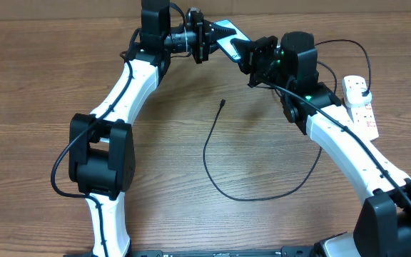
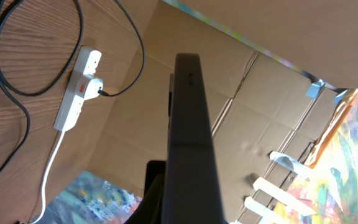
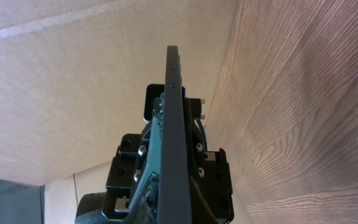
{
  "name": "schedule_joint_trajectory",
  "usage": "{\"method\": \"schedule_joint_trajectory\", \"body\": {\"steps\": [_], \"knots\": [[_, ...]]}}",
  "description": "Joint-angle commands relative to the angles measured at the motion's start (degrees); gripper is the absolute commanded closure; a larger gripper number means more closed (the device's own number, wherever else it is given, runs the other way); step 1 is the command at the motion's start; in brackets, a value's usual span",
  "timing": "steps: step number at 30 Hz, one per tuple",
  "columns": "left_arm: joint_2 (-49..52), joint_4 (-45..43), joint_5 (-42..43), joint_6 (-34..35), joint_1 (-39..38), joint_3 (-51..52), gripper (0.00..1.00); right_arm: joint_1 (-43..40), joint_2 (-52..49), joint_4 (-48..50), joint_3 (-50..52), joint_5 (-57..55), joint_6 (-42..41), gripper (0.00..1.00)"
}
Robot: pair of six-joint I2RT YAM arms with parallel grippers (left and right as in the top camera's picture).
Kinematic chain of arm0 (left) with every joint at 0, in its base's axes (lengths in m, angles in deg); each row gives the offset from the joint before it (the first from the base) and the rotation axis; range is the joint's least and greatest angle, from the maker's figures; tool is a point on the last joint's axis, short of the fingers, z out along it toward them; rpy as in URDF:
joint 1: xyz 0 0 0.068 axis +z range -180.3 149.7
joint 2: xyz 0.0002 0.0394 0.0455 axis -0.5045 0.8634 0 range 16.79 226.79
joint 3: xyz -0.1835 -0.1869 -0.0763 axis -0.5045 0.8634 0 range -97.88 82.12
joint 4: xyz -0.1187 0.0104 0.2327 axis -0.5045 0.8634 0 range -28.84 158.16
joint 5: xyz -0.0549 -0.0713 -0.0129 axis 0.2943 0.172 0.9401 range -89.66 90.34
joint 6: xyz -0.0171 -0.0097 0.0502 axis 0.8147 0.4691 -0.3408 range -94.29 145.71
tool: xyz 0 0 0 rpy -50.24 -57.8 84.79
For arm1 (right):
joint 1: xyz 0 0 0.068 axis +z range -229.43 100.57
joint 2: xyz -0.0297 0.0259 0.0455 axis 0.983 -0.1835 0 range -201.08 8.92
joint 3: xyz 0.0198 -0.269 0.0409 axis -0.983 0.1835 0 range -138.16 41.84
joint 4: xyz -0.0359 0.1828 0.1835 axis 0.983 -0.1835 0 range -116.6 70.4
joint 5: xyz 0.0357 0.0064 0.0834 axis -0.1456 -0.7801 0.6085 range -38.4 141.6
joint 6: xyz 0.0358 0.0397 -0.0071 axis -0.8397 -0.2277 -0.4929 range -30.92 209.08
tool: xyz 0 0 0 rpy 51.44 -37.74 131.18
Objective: Plug charger to phone and switch on socket
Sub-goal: 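Regrasp the phone upright with the left gripper and open the right gripper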
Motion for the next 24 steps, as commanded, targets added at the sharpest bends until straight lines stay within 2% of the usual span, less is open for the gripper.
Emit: {"method": "schedule_joint_trajectory", "body": {"steps": [1, 9, 11, 14, 19, 24], "knots": [[-0.04, 0.26, 0.26, -1.25, -0.28, -0.85, 0.96, 0.33, 1.97, 0.37, -1.75, 0.24, 3.69, 0.92], [-0.04, 0.66, 0.22, -14.32, -0.26, -0.85, 0.96, 0.33, 1.97, -2.12, -1.75, 0.22, 4.07, 0.68], [-0.04, 0.70, 0.31, -17.55, -0.15, -0.85, 0.96, 0.33, 1.97, -2.54, -1.75, 0.22, 5.92, 0.58], [-0.04, 0.72, 1.51, -22.64, 0.59, -0.85, 0.96, 0.31, 1.97, -3.80, -1.75, 0.24, 8.85, 0.51], [-0.04, 1.97, 6.82, -37.59, 3.39, -0.85, 0.96, -1.77, 1.97, -12.59, -1.75, 0.46, 22.45, 0.42], [-0.04, 15.63, 10.12, -53.53, 7.28, -0.85, 0.96, -4.46, 1.97, -23.91, -1.75, 0.44, 39.47, 0.40]]}}
